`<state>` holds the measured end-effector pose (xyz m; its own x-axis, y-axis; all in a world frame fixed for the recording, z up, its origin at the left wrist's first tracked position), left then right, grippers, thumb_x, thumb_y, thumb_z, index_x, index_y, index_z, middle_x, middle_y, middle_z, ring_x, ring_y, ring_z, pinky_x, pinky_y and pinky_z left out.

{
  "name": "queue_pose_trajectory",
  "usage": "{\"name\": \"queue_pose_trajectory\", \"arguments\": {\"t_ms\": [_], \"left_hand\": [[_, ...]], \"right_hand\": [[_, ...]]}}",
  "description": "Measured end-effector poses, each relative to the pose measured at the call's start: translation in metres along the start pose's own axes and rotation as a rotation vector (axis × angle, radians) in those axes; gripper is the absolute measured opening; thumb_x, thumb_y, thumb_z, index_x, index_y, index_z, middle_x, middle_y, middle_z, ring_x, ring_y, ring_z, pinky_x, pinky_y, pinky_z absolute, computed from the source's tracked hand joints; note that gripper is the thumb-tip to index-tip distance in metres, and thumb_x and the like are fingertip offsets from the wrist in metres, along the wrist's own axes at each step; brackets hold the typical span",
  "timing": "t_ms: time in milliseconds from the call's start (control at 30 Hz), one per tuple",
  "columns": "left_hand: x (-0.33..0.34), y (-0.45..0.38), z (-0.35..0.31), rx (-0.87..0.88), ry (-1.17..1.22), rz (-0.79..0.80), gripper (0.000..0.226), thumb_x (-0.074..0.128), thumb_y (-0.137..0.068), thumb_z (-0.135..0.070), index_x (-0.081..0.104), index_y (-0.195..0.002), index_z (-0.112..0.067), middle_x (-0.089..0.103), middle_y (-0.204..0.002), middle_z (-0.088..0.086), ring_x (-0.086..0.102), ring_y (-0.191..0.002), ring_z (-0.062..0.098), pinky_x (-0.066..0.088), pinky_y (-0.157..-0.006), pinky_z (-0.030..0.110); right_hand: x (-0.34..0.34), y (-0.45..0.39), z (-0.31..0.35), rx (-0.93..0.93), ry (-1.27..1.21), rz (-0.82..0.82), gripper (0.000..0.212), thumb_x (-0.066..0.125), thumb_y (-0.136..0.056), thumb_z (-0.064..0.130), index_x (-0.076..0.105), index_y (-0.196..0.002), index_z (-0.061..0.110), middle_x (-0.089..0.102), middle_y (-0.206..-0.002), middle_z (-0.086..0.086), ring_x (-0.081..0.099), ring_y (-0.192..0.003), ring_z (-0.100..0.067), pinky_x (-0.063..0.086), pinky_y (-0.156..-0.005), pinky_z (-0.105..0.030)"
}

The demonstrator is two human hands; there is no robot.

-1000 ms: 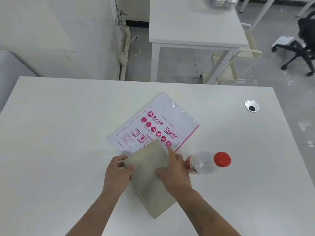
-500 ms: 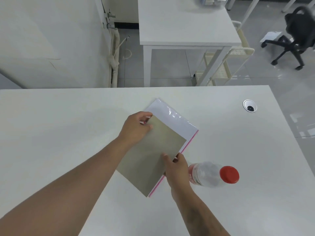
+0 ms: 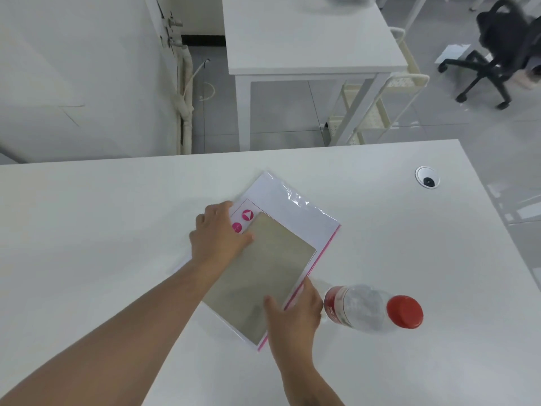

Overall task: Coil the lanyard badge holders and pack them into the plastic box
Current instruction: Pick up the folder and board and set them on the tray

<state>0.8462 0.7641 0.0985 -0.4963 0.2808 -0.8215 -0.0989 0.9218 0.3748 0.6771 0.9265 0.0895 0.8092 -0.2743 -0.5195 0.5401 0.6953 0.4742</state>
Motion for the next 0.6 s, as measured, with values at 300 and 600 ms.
{"name": "queue_pose_trajectory", "arguments": {"t_ms": [300,600], "left_hand": [[0.006,0.003,0.046,-0.199,0.203,0.245,0.079,0.080,-0.041,-0.062,0.066,-0.105,-0.019,0.071,-0.099,-0.003,0.066,-0.096,0.022,0.054,-0.084,0.038],[0.010,0.052,0.088,-0.190,0.649,0.272,0.028,0.085,-0.074,-0.023,0.073,-0.099,-0.019,0.078,-0.091,-0.004,0.073,-0.088,0.015,0.057,-0.076,0.026]], "right_hand": [[0.003,-0.007,-0.022,0.197,-0.188,0.032,0.044,0.065,-0.073,0.022,0.044,-0.112,0.028,0.062,-0.102,0.007,0.059,-0.092,-0.004,0.051,-0.080,-0.033],[0.006,-0.005,-0.015,0.219,-0.183,0.232,0.011,0.068,-0.076,0.014,0.070,-0.086,0.018,0.071,-0.078,0.001,0.066,-0.068,-0.017,0.052,-0.059,-0.027]]}}
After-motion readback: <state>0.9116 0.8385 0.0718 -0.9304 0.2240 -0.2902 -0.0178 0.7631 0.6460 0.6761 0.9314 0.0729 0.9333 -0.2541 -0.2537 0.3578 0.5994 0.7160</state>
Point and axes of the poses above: each hand's wrist, its own y-axis away from the middle knuckle, its own x-axis out of the palm, z = x × y, the point moved 9 cm from there along -y, towards the middle knuckle
